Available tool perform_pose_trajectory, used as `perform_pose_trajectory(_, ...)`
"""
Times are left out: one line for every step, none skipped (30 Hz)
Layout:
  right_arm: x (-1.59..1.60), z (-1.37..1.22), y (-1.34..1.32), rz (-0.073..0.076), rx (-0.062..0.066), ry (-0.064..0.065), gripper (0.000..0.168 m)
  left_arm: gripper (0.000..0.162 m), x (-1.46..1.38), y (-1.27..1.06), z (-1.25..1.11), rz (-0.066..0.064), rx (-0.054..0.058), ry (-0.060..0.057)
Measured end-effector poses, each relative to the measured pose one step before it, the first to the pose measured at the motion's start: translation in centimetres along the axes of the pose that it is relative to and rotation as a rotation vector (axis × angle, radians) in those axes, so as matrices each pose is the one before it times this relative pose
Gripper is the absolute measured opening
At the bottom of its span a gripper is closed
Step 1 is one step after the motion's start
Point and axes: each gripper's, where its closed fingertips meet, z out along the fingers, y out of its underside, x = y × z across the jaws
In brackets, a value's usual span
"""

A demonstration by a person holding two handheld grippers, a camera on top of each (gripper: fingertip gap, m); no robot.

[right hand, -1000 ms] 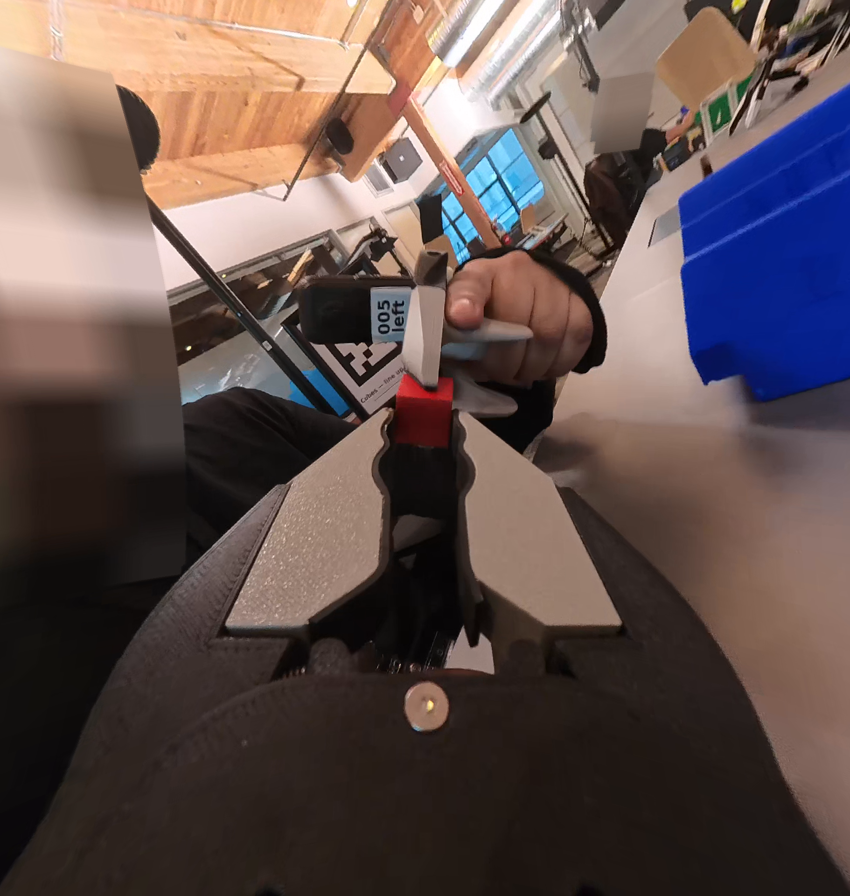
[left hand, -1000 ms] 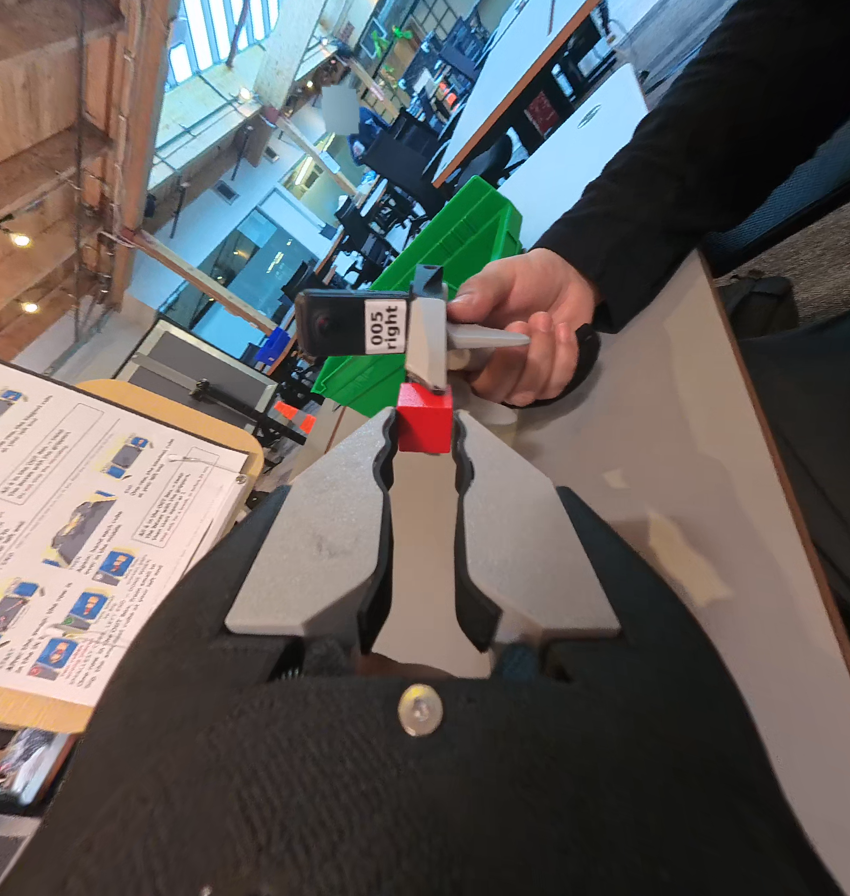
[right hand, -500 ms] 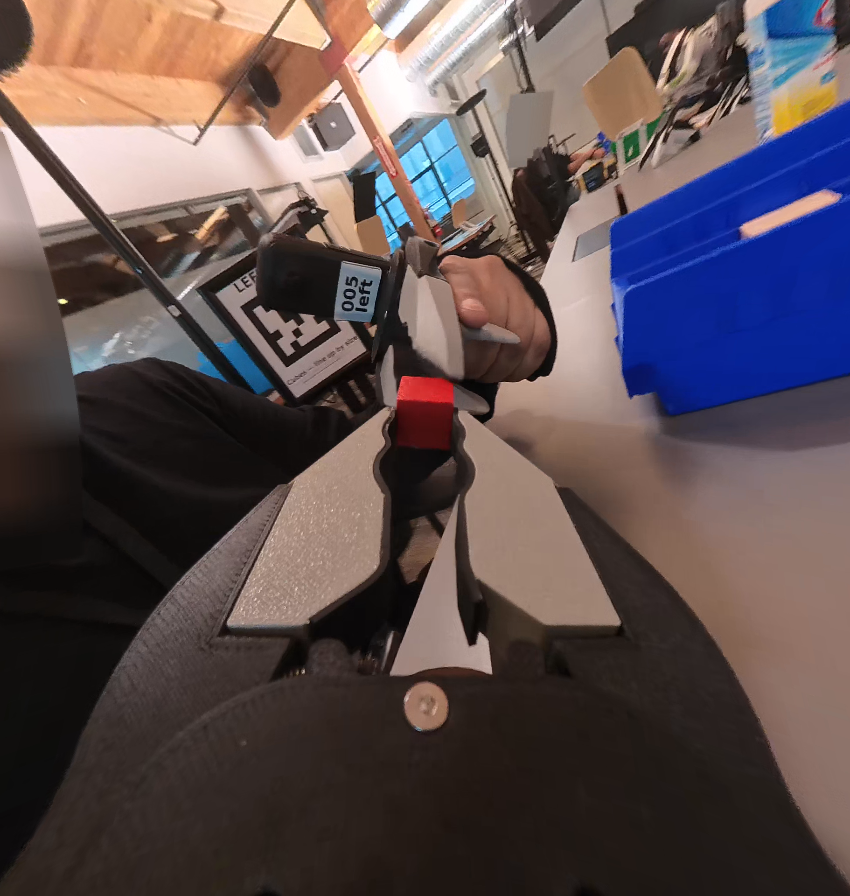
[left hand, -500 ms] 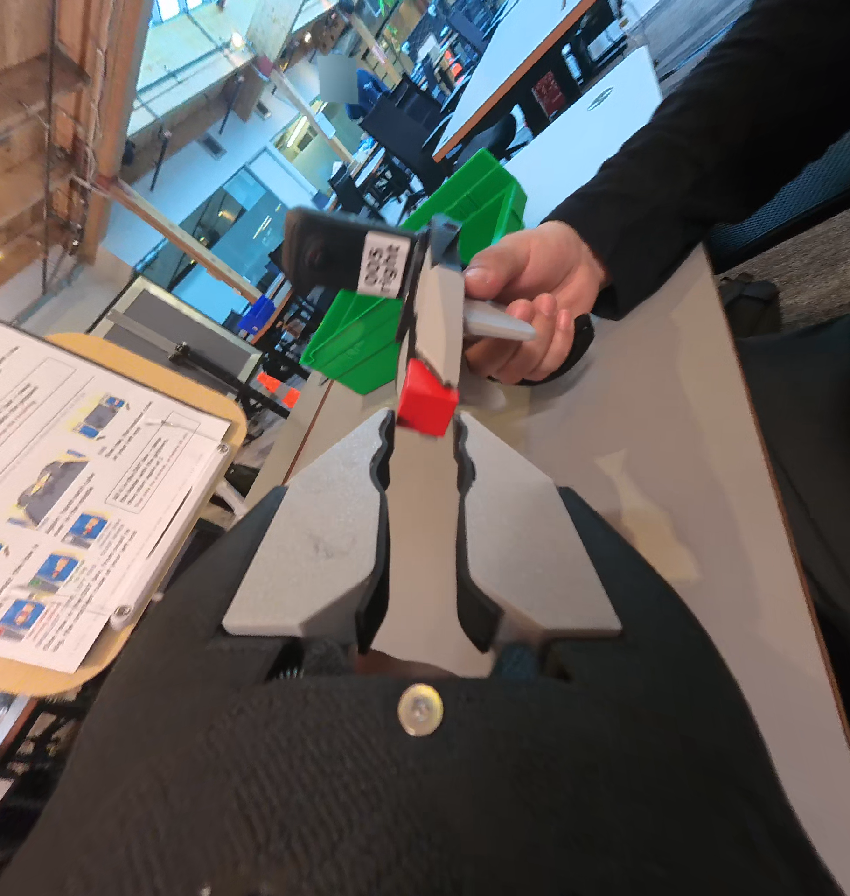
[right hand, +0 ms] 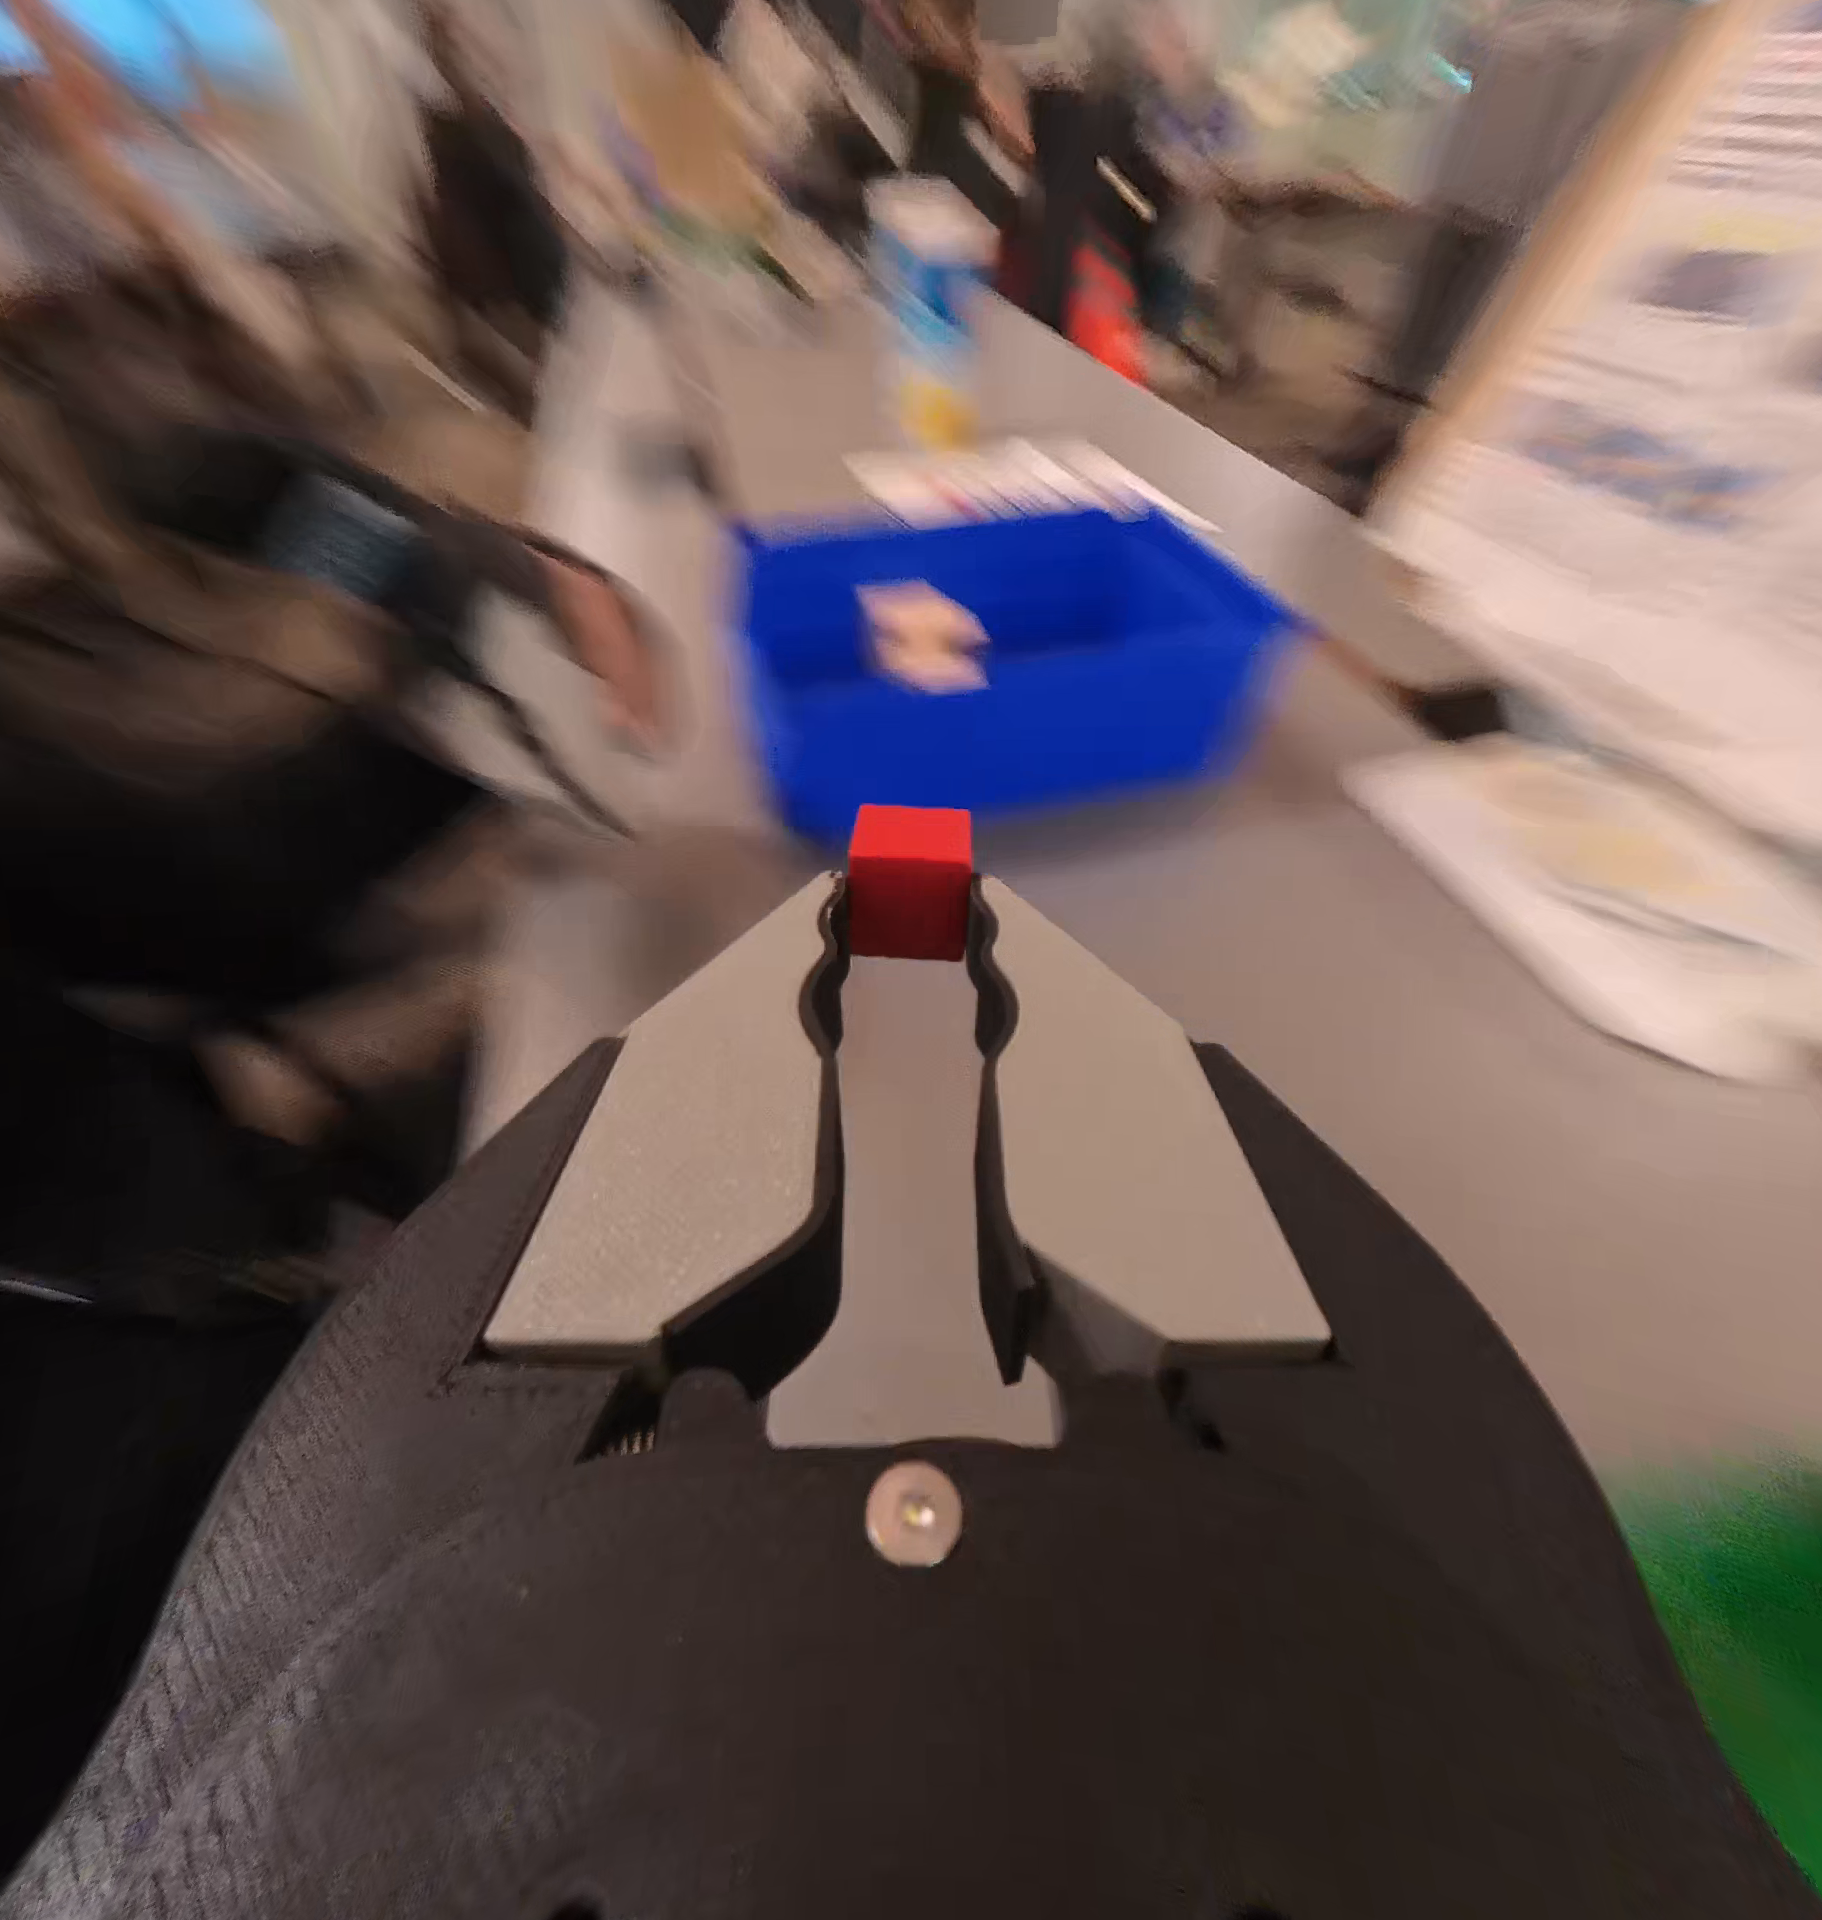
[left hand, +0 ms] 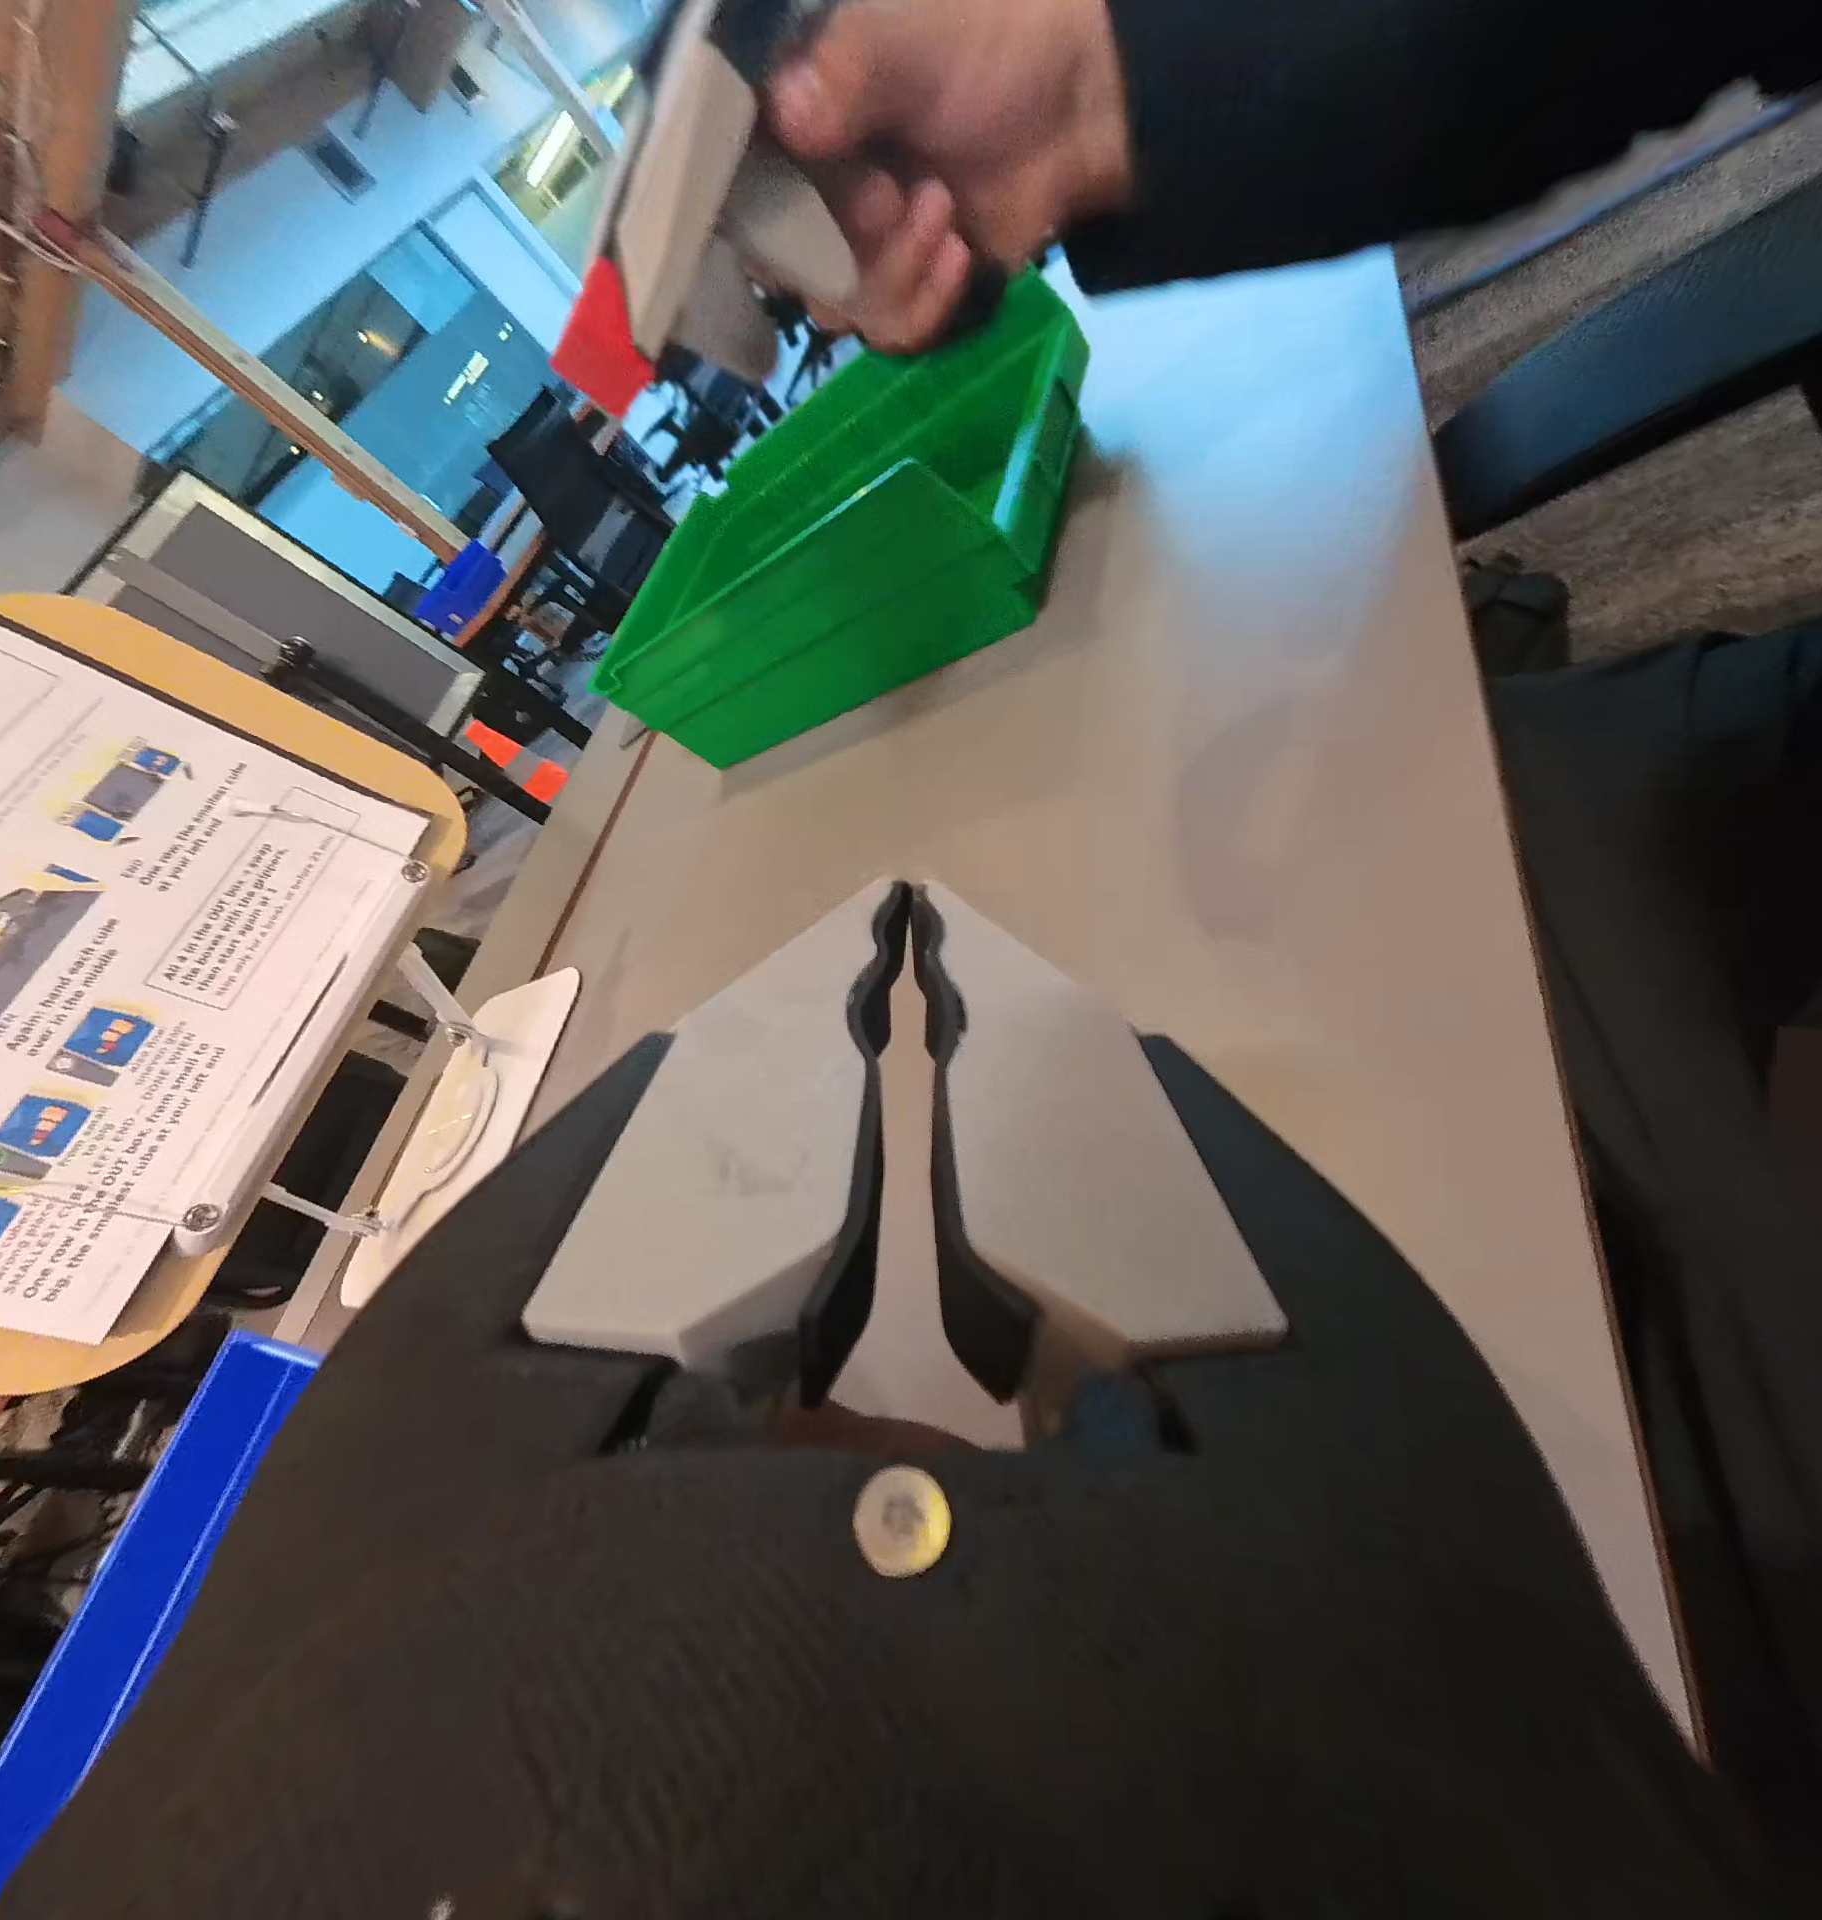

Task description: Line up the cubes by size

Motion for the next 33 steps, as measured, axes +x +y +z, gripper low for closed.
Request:
perform_pose_trajectory(2.439, -1.546, 0.556, -0.0503, -0.073, 0.1035, 0.019, 0.0, 0.11, 0.156, 0.107, 0.0073, -0.0134, 0.0034)
perform_pose_trajectory(2.542, -1.305, 0.986, -0.0466, -0.0766, 0.0919, 0.019, 0.0, -0.001, 0.075, 0.078, 0.0095, -0.0088, -0.0052)
perform_pose_trajectory(2.303, -0.894, 1.568, -0.0318, -0.0915, 0.0633, 0.019, 0.0, -0.035, 0.04, 0.064, 0.0095, -0.0069, -0.0068)
perform_pose_trajectory(2.045, -0.475, 2.031, -0.0123, -0.1042, 0.0411, 0.019, 0.0, -0.006, 0.045, 0.032, 0.0095, -0.0069, -0.004)
perform_pose_trajectory(1.952, -0.12, 2.159, -0.0086, -0.1038, 0.0407, 0.019, 0.0, -0.032, 0.01, 0.008, 0.0106, -0.005, -0.0059)
perform_pose_trajectory(1.458, 0.23, 2.024, -0.0184, -0.0919, 0.0206, 0.02, 0.0, -0.08, -0.017, -0.002, 0.0111, -0.0022, -0.0087)
perform_pose_trajectory(0.821, 0.524, 1.875, -0.0263, -0.0851, -0.0077, 0.02, 0.0, -0.027, -0.035, -0.016, 0.0054, 0.0003, -0.0042)
perform_pose_trajectory(0.58, 0.792, 1.754, -0.0314, -0.0812, -0.01, 0.02, 0.0, 0.041, -0.071, -0.008, -0.004, 0.0027, 0.0031)
perform_pose_trajectory(0.239, 0.995, 1.592, -0.0395, -0.0775, -0.018, 0.02, 0.0, 0.039, -0.112, 0.016, -0.0082, 0.0063, 0.0037)
perform_pose_trajectory(-0.087, 1.116, 1.29, -0.0423, -0.0649, -0.0291, 0.02, 0.0, 0.021, -0.121, 0.018, -0.007, 0.0083, 0.0008)
perform_pose_trajectory(0.034, 1.17, 1.02, -0.0317, -0.0573, -0.0191, 0.02, 0.0, 0.074, -0.05, 0.063, -0.0064, 0.0051, 0.0035)
perform_pose_trajectory(-0.162, 1.112, 0.573, -0.0299, -0.0372, -0.0287, 0.02, 0.0, 0.101, 0.062, 0.081, -0.0047, -0.0011, 0.0045)
perform_pose_trajectory(-0.445, 1.023, 0.059, -0.0349, -0.0087, -0.0404, 0.02, 0.0, 0.099, 0.175, 0.099, -0.0013, -0.0065, 0.0041)
perform_pose_trajectory(-0.272, 0.97, -0.156, -0.0351, 0.0027, -0.0283, 0.019, 0.0, 0.063, 0.263, 0.12, 0.0016, -0.0103, 0.0016)
perform_pose_trajectory(0.055, 0.918, -0.102, -0.0236, -0.0037, -0.0124, 0.019, 0.0, 0.03, 0.289, 0.121, 0.0021, -0.0104, 0.0006)
perform_pose_trajectory(-0.009, 0.848, -0.151, -0.0144, -0.0003, -0.0202, 0.019, 0.0, 0.009, 0.269, 0.12, -0.0015, -0.0081, 0.0011)
perform_pose_trajectory(0.029, 0.77, -0.274, -0.0107, 0.0103, -0.019, 0.019, 0.0, 0.018, 0.218, 0.103, -0.0059, -0.0049, 0.0024)
perform_pose_trajectory(0.064, 0.7, -0.177, -0.0082, 0.0062, -0.0166, 0.019, 0.0, 0.051, 0.14, 0.099, -0.0074, -0.0017, 0.0039)
perform_pose_trajectory(0.01, 0.647, -0.033, -0.0059, -0.0027, -0.0192, 0.019, 0.0, 0.05, 0.072, 0.079, -0.0058, 0.0009, 0.0032)
perform_pose_trajectory(0.007, 0.601, 0.008, -0.0068, -0.004, -0.0151, 0.019, 0.0, 0.049, 0.038, 0.066, -0.0033, 0.0009, 0.0024)
perform_pose_trajectory(-0.01, 0.507, 0.025, -0.0078, -0.0055, -0.011, 0.019, 0.0, 0.032, 0.039, 0.059, -0.0021, -0.0008, 0.0013)
perform_pose_trajectory(-0.028, 0.359, -0.139, -0.0075, 0.002, -0.0065, 0.019, 0.0, 0.016, 0.039, 0.05, -0.001, -0.0022, 0.0013)
perform_pose_trajectory(-0.067, 0.032, -0.453, -0.008, 0.0203, -0.0075, 0.019, 0.0, 0.022, 0.051, 0.036, -0.0005, -0.0023, 0.0024)
perform_pose_trajectory(-0.093, 0.016, -0.336, -0.0047, 0.0116, -0.0061, 0.019, 0.0, -0.013, 0.02, 0.04, -0.0007, -0.0001, 0.0005)
perform_pose_trajectory(-0.057, 0.077, -0.153, -0.0026, 0.0027, -0.0028, 0.019, 0.0, -0.008, 0.016, 0.037, -0.0014, 0.002, 0.0009)
perform_pose_trajectory(-0.043, 0.111, 0.058, 0.003, -0.0072, -0.0023, 0.02, 0.0, 0.027, 0.034, 0.034, -0.0035, 0.002, 0.0038)
perform_pose_trajectory(0.117, -0.043, -0.044, 0.013, 0.0014, 0.0045, 0.024, 0.0, 0.014, 0.08, 0.061, -0.0048, 0.0003, 0.0032)
perform_pose_trajectory(0.239, -0.1, 0.197, 0.0166, -0.0132, 0.0132, 0.034, 0.0, -0.015, 0.108, 0.049, -0.0032, -0.0018, 0.0007)
perform_pose_trajectory(-0.025, -0.211, 0.234, 0.0139, -0.0092, -0.0029, 0.047, 0.0, 0.019, 0.113, 0.014, -0.0019, -0.0029, 0.0009)
perform_pose_trajectory(0.038, -0.365, 0.158, 0.0178, 0.0002, 0.002, 0.05, 0.0, 0.045, 0.084, -0.037, -0.0029, -0.0033, 0.0034)
perform_pose_trajectory(0.004, -0.543, 0.057, 0.0156, 0.0107, 0.0013, 0.05, 0.002, 0.056, 0.057, -0.111, -0.0047, -0.0025, 0.0036)
perform_pose_trajectory(0.059, -0.758, -0.096, 0.0163, 0.0208, 0.009, 0.051, 0.003, -0.04, 0.035, -0.197, -0.0052, -0.0016, 0.0004)
perform_pose_trajectory(0.114, -1.0, -0.279, 0.0182, 0.0298, 0.0177, 0.053, 0.003, -0.221, 0.058, -0.274, -0.0069, -0.0018, -0.0086)
